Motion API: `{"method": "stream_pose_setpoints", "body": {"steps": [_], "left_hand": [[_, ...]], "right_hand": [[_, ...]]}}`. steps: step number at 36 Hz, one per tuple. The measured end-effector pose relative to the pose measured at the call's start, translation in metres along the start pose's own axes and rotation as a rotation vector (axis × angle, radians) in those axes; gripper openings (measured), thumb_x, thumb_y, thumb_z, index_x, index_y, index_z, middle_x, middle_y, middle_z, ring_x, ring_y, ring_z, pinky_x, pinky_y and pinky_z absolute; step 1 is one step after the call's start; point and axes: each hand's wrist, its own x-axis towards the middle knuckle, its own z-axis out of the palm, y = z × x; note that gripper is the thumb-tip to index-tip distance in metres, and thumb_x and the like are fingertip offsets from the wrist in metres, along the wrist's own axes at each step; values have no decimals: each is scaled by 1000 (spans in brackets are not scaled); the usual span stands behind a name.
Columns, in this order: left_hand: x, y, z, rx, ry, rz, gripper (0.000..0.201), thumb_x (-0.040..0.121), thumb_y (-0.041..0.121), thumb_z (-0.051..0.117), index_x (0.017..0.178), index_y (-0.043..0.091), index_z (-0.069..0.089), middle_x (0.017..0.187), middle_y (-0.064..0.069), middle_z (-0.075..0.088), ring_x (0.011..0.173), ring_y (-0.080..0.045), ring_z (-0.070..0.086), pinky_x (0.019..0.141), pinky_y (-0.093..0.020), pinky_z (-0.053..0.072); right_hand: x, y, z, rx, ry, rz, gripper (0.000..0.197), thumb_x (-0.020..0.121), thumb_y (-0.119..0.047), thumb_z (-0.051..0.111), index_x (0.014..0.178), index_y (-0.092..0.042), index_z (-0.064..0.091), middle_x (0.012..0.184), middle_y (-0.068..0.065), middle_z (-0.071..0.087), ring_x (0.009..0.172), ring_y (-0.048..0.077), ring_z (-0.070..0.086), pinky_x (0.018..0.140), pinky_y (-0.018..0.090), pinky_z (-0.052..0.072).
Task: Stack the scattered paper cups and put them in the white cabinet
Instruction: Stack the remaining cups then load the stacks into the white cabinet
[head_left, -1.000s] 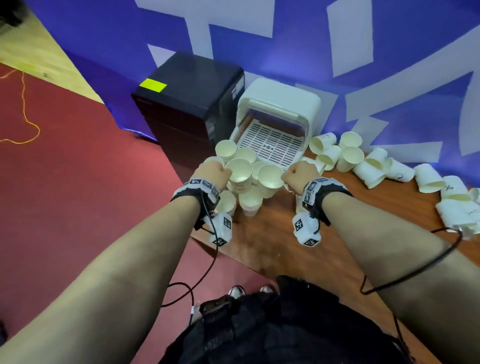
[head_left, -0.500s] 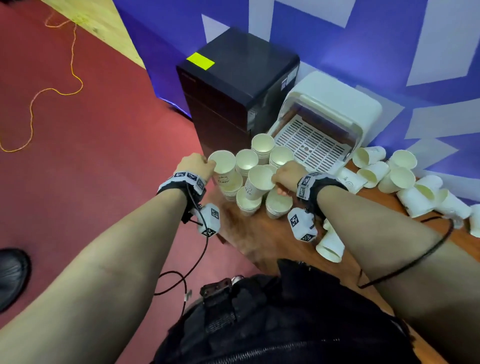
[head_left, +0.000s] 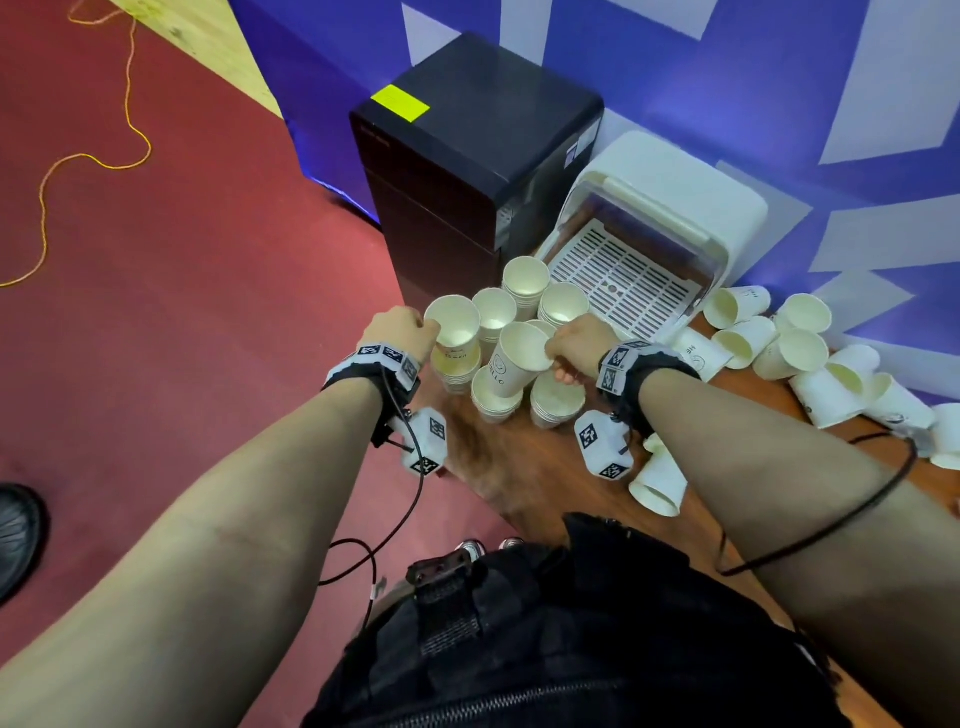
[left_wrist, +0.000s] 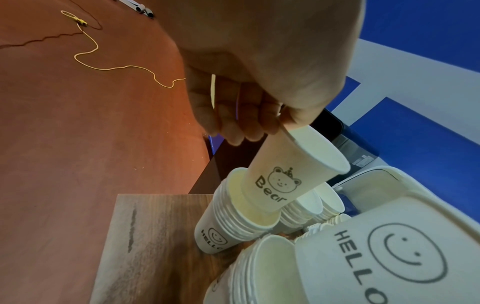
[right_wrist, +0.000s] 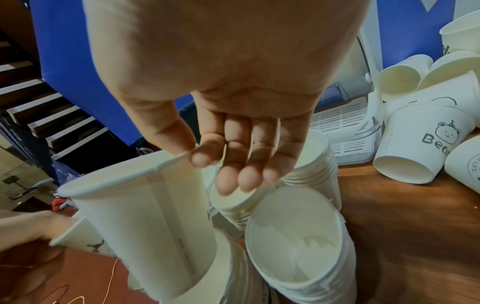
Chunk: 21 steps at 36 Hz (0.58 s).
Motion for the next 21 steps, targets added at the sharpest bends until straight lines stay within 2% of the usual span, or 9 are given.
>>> {"method": "stream_pose_setpoints", "body": {"steps": [4,8,11,13,16,21], "left_hand": [[-5,-1,0,21,-10,-4,28,77,34,47,61,11,55,71,-15,68,67,-34,69,68,-40,60],[-9,-6,1,31,-23,-8,28,80,33,48,64,11,56,68,-13,66,61,-33,63,58,-31,51],[-9,-11,5,6,-73,-23,30,77,36,47,71,11,63,72,-13,70,67,-33,69,67,-39,60],[-9,-15,8,-13,-84,-32,36,74,41,44,72,11,64,72,-13,70,69,-33,70,71,-45,61],[-9,-19,10,-22,-78,-39,38,75,42,43,72,10,64,71,-13,70,68,-33,70,70,-47,61],[-11,-19,9,6,-83,-40,29,80,33,49,74,9,64,74,-13,70,70,-33,71,69,-46,61]], "right_hand": [[-2,0,3,-2,-12,2,11,76,-6,57,70,1,64,54,15,61,44,22,52,46,25,42],[-4,2,6,-15,-25,-17,15,76,-8,57,63,-2,61,55,15,62,44,22,52,45,24,42],[-5,4,7,-25,-35,-30,16,76,-8,56,61,-2,61,57,16,61,44,22,51,45,24,42],[-6,4,7,-32,-42,-34,16,75,-8,56,61,-3,60,57,16,61,45,23,52,46,24,42],[-6,4,7,-44,-45,-30,15,75,-8,56,62,-3,60,56,16,61,45,23,51,47,25,42],[-9,2,9,-75,-54,-29,16,76,-10,57,63,-3,61,56,14,62,46,22,52,47,24,43]]}}
